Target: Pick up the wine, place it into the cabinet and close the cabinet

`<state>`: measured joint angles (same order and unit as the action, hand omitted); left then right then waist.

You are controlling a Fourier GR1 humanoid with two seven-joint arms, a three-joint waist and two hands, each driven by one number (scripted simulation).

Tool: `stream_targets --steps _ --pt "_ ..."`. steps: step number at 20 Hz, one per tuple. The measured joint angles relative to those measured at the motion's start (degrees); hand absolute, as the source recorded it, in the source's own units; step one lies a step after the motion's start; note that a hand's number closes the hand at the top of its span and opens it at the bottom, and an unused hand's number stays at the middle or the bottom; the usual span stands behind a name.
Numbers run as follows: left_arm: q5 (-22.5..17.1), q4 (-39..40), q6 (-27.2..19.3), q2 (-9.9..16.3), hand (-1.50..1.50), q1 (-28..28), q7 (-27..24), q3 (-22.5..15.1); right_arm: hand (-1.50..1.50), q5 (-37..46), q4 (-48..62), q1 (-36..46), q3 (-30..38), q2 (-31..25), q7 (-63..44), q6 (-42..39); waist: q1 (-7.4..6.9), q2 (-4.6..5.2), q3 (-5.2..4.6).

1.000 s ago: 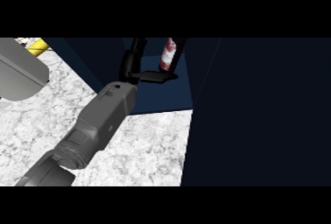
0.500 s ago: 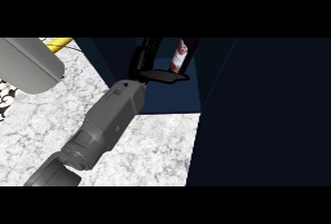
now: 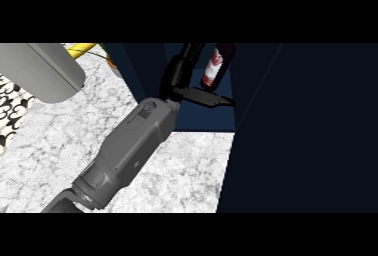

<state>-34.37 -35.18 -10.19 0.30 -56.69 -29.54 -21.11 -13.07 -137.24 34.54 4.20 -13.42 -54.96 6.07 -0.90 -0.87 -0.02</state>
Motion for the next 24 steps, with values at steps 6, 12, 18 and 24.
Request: stream_targets --steps 6,12,18,24 --pt "0.29 -18.99 -8.97 -0.21 -1.5 7.98 7.61 -6.62 -1.5 1.55 -0.18 0.67 -2.52 0.43 -0.29 1.2 -0.27 -0.08 0.0" --pt "1.36 -35.22 -21.12 1.15 -1.5 18.14 10.43 -14.69 -1.5 2.09 -0.64 1.08 -3.34 0.13 -0.48 1.71 0.17 0.27 0.06" --pt "3.55 -48.56 -28.4 1.4 -1.5 28.62 11.2 -20.41 -1.5 3.23 -0.66 1.9 -4.82 0.08 -0.93 2.68 0.32 0.51 0.07" --pt "6.01 -62.86 -31.59 3.71 1.5 38.15 13.69 -25.37 -1.5 3.3 -0.74 3.5 -3.36 -1.16 -1.87 3.12 0.44 0.52 0.01"
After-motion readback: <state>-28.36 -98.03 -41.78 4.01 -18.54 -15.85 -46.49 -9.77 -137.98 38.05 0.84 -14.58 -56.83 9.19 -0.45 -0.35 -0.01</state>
